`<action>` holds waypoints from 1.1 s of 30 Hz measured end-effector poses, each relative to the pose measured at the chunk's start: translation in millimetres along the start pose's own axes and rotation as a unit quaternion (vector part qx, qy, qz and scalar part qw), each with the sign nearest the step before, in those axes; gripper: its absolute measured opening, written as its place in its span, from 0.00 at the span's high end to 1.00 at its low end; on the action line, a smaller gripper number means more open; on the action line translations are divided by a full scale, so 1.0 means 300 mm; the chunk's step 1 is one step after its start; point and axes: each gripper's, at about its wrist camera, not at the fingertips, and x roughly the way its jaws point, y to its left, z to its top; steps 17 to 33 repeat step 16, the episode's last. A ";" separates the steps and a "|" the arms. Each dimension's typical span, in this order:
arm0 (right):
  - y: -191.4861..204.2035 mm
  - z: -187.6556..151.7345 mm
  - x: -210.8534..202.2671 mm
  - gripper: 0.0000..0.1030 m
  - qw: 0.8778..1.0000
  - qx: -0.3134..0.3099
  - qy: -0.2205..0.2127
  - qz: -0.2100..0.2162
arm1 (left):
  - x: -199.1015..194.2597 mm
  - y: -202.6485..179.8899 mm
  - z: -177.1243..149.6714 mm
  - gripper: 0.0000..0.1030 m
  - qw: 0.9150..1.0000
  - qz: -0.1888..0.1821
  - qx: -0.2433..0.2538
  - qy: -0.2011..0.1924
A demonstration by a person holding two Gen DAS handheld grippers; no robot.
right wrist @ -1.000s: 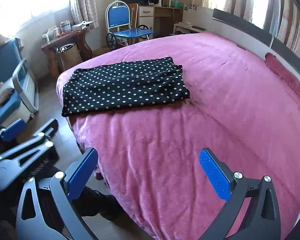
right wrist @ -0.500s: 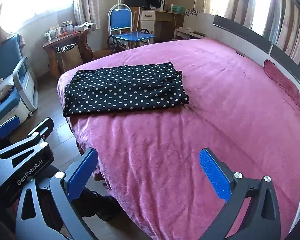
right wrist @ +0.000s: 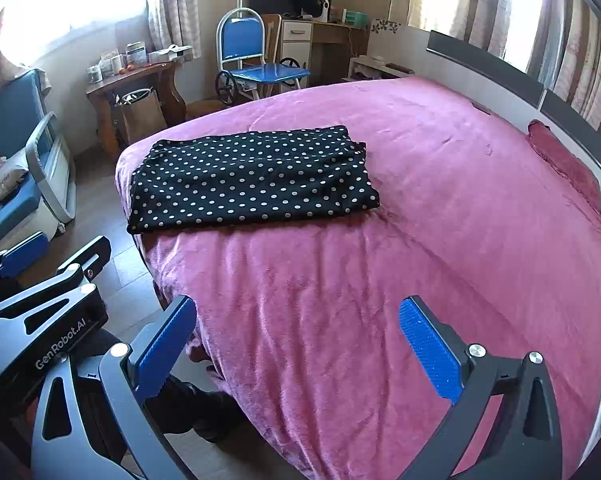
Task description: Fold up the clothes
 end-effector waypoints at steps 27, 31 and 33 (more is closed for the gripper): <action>0.013 -0.004 0.018 0.00 1.000 0.000 0.005 0.003 | 0.014 -0.008 -0.006 0.47 1.000 0.001 0.009 -0.008; 0.013 -0.004 0.018 0.00 1.000 0.000 0.005 0.003 | 0.014 -0.008 -0.006 0.47 1.000 0.001 0.009 -0.008; 0.013 -0.004 0.018 0.00 1.000 0.000 0.005 0.003 | 0.014 -0.008 -0.006 0.47 1.000 0.001 0.009 -0.008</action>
